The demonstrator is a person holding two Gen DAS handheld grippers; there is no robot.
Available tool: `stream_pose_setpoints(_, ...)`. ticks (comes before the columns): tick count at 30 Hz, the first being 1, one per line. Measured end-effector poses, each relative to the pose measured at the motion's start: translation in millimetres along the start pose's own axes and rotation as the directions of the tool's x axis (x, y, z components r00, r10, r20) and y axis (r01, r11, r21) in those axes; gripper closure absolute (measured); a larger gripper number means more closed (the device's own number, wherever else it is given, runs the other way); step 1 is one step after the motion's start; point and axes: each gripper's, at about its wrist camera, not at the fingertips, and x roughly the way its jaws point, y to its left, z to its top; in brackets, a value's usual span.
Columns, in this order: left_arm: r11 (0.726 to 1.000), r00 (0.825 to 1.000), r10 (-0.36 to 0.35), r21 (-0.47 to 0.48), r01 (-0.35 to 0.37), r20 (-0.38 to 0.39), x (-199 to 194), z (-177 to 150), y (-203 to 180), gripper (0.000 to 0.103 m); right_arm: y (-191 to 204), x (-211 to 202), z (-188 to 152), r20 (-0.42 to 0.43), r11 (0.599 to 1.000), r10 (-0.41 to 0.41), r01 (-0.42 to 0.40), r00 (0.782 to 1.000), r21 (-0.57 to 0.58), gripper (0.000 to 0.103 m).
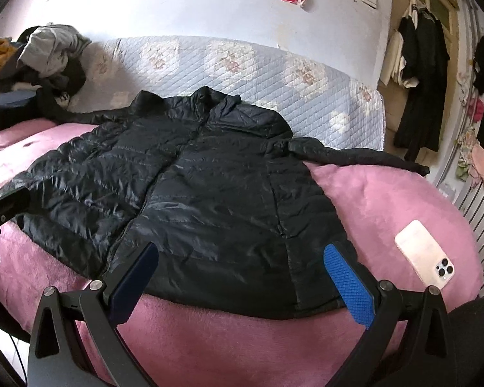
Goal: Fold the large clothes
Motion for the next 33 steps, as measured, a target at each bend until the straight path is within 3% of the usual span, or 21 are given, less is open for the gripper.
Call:
stream_pose_setpoints(5, 0.999, 0.999, 0.018, -0.035, -0.019, -0.041, 5, -2, 7, 0.0, -5, 2, -1, -0.031, 0.996, 0.071, -0.07, 0.997, 0.047, 0.0)
stream_pose_setpoints(12, 0.991, 0.995, -0.001, -0.131, -0.013, -0.103, 7, -11, 24, 0.0, 8, 5, -9, -0.06, 0.995, 0.092, -0.094, 0.994, -0.027, 0.0)
stream_pose_setpoints(19, 0.995, 0.99, 0.033, -0.091, -0.046, -0.138, 10, -14, 23, 0.0, 16, 13, -16, -0.118, 0.988, 0.118, -0.129, 0.986, -0.091, 0.0)
stream_pose_setpoints(21, 0.998, 0.984, 0.031, -0.056, -0.041, -0.177, 16, -15, 20, 0.0, 24, 17, -19, -0.159, 0.978, 0.12, -0.144, 0.98, -0.152, 0.0)
stream_pose_setpoints(25, 0.999, 0.969, 0.034, 0.026, -0.029, -0.244, 29, -18, 11, 0.002, 44, 29, -24, -0.201, 0.95, 0.032, -0.092, 0.979, -0.298, 0.0)
stream_pose_setpoints(28, 0.998, 0.958, 0.031, 0.053, -0.017, -0.285, 40, -22, 7, 0.013, 46, 38, -21, -0.219, 0.95, 0.028, -0.094, 0.975, -0.297, 0.0)
stream_pose_setpoints(33, 0.997, 0.929, 0.025, 0.078, 0.004, -0.369, 54, -29, 9, 0.015, 40, 56, -9, -0.264, 0.96, 0.002, -0.076, 0.965, -0.271, 0.0)
